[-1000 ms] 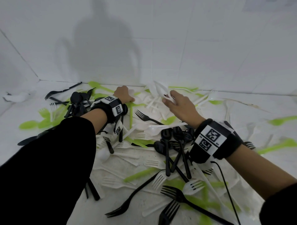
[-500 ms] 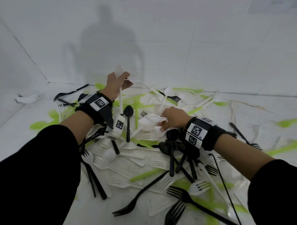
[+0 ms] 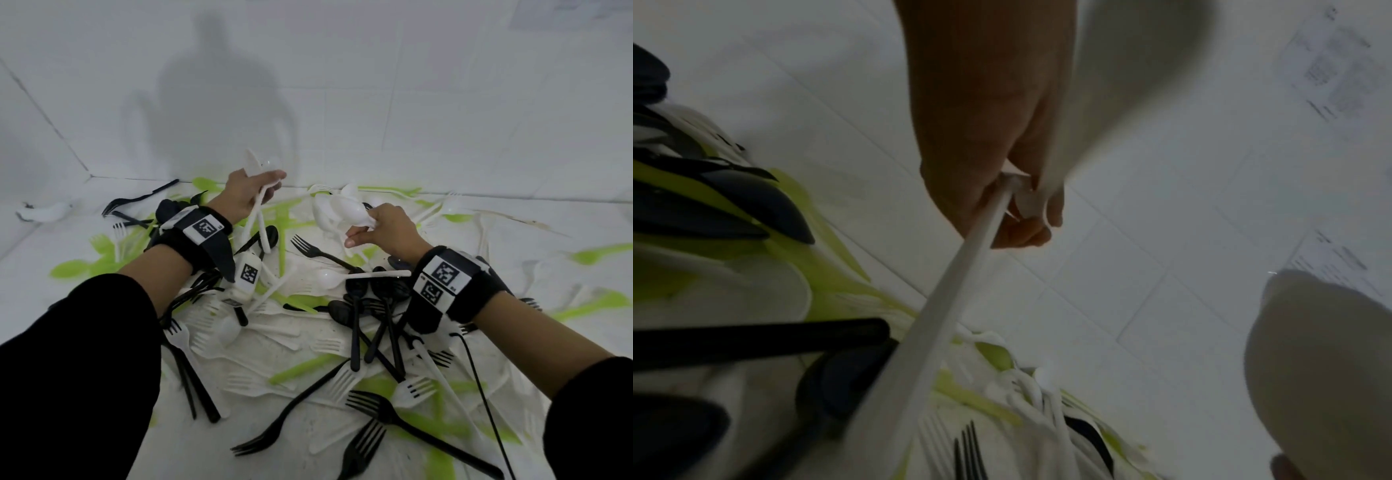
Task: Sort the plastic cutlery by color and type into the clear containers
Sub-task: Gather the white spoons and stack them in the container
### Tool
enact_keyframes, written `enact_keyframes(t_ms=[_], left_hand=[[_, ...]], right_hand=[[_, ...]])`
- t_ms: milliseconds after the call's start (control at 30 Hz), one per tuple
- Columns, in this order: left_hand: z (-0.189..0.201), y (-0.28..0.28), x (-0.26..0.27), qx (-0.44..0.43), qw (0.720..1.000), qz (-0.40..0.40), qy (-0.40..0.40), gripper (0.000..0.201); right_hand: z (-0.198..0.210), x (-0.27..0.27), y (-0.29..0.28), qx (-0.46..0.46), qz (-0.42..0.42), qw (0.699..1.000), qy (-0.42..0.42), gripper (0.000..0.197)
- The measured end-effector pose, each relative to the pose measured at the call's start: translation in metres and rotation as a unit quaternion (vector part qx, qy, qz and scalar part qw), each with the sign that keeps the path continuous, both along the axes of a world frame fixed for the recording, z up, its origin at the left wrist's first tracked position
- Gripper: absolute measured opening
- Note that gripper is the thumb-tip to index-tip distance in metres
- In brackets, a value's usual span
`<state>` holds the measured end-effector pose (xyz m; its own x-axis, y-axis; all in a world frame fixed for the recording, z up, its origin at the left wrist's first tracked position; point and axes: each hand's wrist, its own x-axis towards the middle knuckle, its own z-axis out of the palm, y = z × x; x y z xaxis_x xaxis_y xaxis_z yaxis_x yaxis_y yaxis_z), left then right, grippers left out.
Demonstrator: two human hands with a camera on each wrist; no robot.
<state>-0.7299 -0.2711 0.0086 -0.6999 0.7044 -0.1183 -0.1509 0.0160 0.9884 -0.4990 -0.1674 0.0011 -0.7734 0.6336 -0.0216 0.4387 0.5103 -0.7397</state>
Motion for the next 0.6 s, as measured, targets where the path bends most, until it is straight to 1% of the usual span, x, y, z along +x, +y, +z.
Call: enact_keyframes(t_ms=[67, 133, 200, 267, 333, 433, 467, 500, 567, 600], left_hand=[[-0.001, 0.001, 0.009, -0.011, 0.999, -0.039, -0.027, 0.014], [0.000, 0.002, 0.018, -0.014, 0.996, -0.059, -0.059, 0.009], [0.001, 0.003, 0.026, -0.045, 0.994, -0.079, -0.064, 0.009], [0.000, 0.003, 0.032, -0.095, 0.988, -0.120, -0.018, 0.012], [-0.001, 0.001, 0.036, -0.162, 0.971, -0.163, 0.066, 0.017], [-0.004, -0.002, 0.045, -0.255, 0.923, -0.222, 0.184, 0.032], [-0.006, -0.003, 0.048, -0.274, 0.904, -0.243, 0.221, 0.038], [-0.008, -0.003, 0.052, -0.294, 0.879, -0.265, 0.265, 0.047], [-0.015, -0.005, 0.057, -0.351, 0.807, -0.302, 0.366, 0.069], [-0.018, -0.005, 0.059, -0.381, 0.770, -0.307, 0.409, 0.076]], right_hand=[[0.001, 0.002, 0.002, -0.010, -0.006, 1.000, 0.017, 0.019], [0.002, 0.003, 0.003, -0.011, -0.011, 1.000, 0.024, 0.017], [0.002, 0.003, 0.005, -0.001, -0.017, 1.000, 0.016, 0.016], [0.002, 0.003, 0.006, 0.005, -0.022, 1.000, 0.017, 0.016], [0.004, 0.005, 0.006, 0.005, -0.026, 0.999, 0.032, 0.016], [0.009, 0.006, 0.006, 0.005, -0.026, 0.997, 0.072, 0.021], [0.011, 0.006, 0.005, 0.010, -0.035, 0.995, 0.091, 0.024], [0.013, 0.007, 0.005, 0.015, -0.050, 0.993, 0.110, 0.026], [0.017, 0.009, 0.003, 0.020, -0.078, 0.986, 0.144, 0.019], [0.019, 0.011, 0.003, 0.025, -0.084, 0.985, 0.152, 0.013]])
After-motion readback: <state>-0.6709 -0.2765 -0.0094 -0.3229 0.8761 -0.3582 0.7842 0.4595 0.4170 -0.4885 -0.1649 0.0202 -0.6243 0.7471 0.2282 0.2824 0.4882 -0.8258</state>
